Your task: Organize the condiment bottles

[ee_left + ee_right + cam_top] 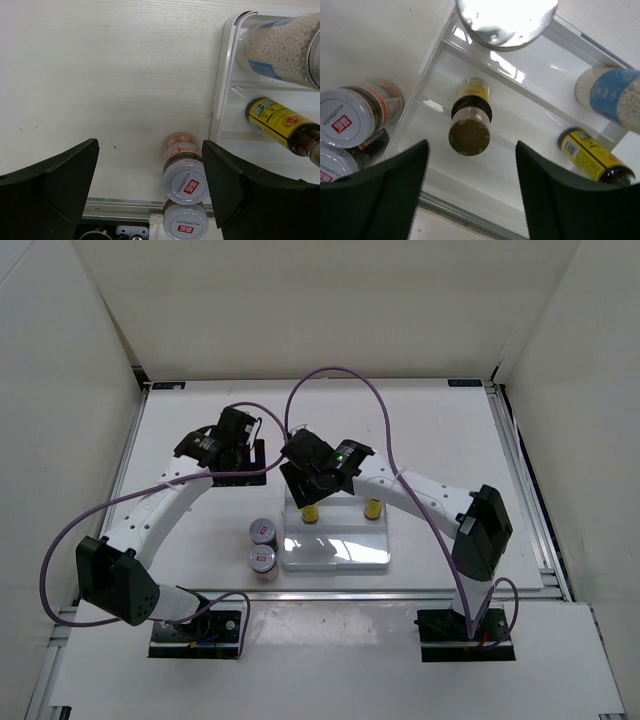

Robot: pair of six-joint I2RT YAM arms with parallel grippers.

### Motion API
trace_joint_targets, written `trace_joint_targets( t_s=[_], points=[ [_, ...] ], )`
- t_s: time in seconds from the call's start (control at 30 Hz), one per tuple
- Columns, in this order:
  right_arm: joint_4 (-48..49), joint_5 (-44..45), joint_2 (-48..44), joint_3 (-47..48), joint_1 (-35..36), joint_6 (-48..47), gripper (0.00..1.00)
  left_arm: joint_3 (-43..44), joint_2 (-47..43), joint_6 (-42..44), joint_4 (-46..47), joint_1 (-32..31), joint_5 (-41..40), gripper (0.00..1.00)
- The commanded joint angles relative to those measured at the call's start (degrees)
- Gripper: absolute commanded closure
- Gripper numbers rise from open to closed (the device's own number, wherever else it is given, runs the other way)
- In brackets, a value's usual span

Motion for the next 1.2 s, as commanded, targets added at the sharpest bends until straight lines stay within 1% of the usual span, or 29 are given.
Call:
trace_joint_targets(
  t_s=[0.0, 0.03, 0.07, 0.1, 0.13, 0.17, 0.2, 0.27, 0.3, 0.37, 0.4, 0.43, 0.47, 0.53, 0.57, 0.6, 0.63, 0.67, 0.7, 0.73, 0.83, 0.93, 1.03, 1.1, 1.17],
  points=[
    [0.45, 3.10, -1.50, 1.98, 0.80, -0.77, 0.23, -0.14, -2.40, 0.49, 1.00, 0.08, 0.77, 0.06],
    [-0.25, 3.89, -2.55, 2.68, 0.80, -0.77, 0.17, -0.15, -2.40, 0.49, 1.00, 0.08, 0.77, 0.09],
    [-1.65, 4.77, -3.17, 4.00, 0.80, -0.77, 0.12, -0.67, -3.10, 0.49, 1.52, 0.08, 0.77, 0.09],
    [-2.62, 5.56, -3.87, 4.79, 0.80, -0.77, 0.03, -0.67, -3.11, 0.49, 1.53, 0.08, 1.29, 0.09],
    [-3.85, 6.35, -5.62, 5.76, 0.80, -0.07, 0.01, -0.67, -3.11, 0.49, 1.53, 0.08, 1.30, 0.09],
    [-5.34, 8.97, -6.77, 6.90, 0.80, -0.07, 0.00, -0.67, -3.63, 0.49, 1.53, 0.08, 1.30, 0.09],
    [-8.75, 11.52, -10.09, 8.56, 1.85, 1.24, 0.00, -1.46, -3.63, 1.01, 1.53, 0.08, 1.90, 0.09],
    [-9.40, 16.80, -15.19, 7.27, 4.65, 1.87, 0.00, -2.60, -5.47, 1.53, 1.53, 0.08, 3.75, 0.09],
    [-9.40, 19.52, -21.05, 5.87, 5.19, 1.87, 0.00, -4.52, -6.35, 1.54, 1.53, 0.08, 5.93, 0.09],
    [-9.40, 20.16, -26.96, -0.01, 5.20, 3.26, 0.00, -6.47, -7.68, 0.67, -0.40, 0.08, 8.23, 0.09],
    [-10.01, 21.21, -32.39, -2.21, 5.20, 3.97, 0.00, -6.47, -7.68, 0.66, -1.36, -1.40, 7.72, 0.09],
    [-10.97, 22.09, -34.88, -6.06, 5.20, 4.94, 0.00, -5.34, -7.15, -0.73, -2.68, -4.55, 7.71, 0.09],
    [-13.85, 24.18, -39.17, -7.84, 5.20, 7.47, 0.00, -3.85, -6.54, -0.74, -4.43, -5.28, 10.32, 0.09],
    [-17.38, 25.95, -42.88, -10.66, 5.20, 10.29, 0.00, -3.32, -5.48, -1.27, -4.98, -5.28, 13.59, 0.09],
    [-21.49, 27.70, -45.95, -12.50, 5.20, 11.96, 0.00, -4.01, -5.48, -2.14, -5.67, -5.28, 16.12, 0.09],
    [-23.35, 28.42, -47.54, -13.30, 5.20, 15.80, 0.00, -4.71, -5.48, -3.37, -5.68, -5.28, 17.28, 0.09],
    [-24.59, 28.42, -51.21, -14.35, 5.20, 17.24, 0.00, -5.50, -6.00, -4.16, -5.68, -5.28, 18.07, 0.09],
    [-25.30, 28.42, -53.17, -15.49, 5.20, 18.03, 0.00, -6.38, -6.01, -4.96, -5.68, -5.28, 18.08, 0.07],
    [-25.83, 28.42, -55.19, -17.94, 5.20, 19.08, 0.00, -8.39, -6.01, -6.09, -5.16, -5.81, 18.08, 0.00],
    [-25.83, 28.42, -58.95, -19.27, 5.20, 19.10, 0.00, -9.10, -6.01, -6.80, -5.15, -5.81, 15.82, 0.00],
    [-25.83, 28.42, -64.50, -23.49, 5.20, 20.32, 0.00, -8.58, -3.55, -7.42, -5.15, -6.43, 15.27, 0.00],
    [-27.24, 28.42, -66.63, -25.34, 5.20, 21.64, 0.00, -8.58, -0.83, -8.91, -5.15, -6.43, 15.80, 0.00],
    [-28.47, 28.95, -66.63, -25.96, 5.20, 22.17, 0.00, -9.37, 0.94, -9.44, -5.15, -6.95, 15.19, 0.00],
    [-29.96, 29.48, -66.63, -26.67, 5.20, 22.78, 0.00, -9.90, 2.34, -9.45, -4.54, -6.95, 14.48, 0.02],
    [-30.49, 29.48, -66.63, -27.28, 5.20, 23.40, 0.00, -9.90, 2.95, -10.06, -4.54, -6.95, 13.86, 0.06]
  ],
)
